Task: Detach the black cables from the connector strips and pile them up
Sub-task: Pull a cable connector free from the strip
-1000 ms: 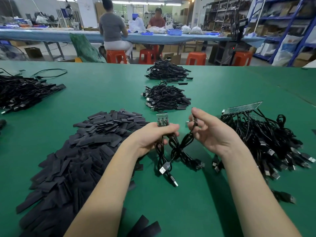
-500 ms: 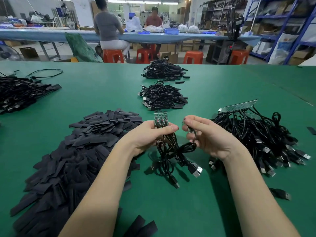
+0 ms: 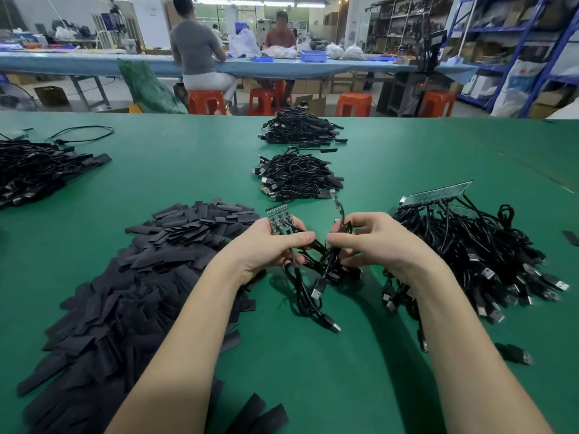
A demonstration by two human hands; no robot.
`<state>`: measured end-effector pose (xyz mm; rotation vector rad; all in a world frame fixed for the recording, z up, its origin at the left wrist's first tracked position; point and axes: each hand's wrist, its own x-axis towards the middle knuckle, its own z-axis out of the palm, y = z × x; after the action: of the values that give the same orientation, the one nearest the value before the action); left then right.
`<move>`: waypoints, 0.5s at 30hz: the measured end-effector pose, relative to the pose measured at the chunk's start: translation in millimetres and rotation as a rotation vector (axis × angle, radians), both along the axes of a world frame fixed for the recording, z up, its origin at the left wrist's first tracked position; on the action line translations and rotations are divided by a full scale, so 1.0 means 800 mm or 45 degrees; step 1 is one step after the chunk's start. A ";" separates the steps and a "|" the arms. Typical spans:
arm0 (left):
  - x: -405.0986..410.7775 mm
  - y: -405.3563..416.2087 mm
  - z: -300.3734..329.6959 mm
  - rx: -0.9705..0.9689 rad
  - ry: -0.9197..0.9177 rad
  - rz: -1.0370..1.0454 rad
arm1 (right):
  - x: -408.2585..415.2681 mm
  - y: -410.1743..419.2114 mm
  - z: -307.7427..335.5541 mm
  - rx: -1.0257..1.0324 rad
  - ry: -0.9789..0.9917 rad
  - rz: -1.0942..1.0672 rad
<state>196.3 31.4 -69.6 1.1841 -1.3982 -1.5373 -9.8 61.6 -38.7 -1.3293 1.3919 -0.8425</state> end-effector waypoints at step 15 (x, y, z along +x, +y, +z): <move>-0.002 0.002 0.006 -0.253 -0.058 0.048 | -0.009 0.001 0.002 -0.096 0.064 0.118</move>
<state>194.6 32.6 -65.1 1.1229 -1.5114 -1.3194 -17.0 62.4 -36.8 -1.4705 1.3377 -0.8115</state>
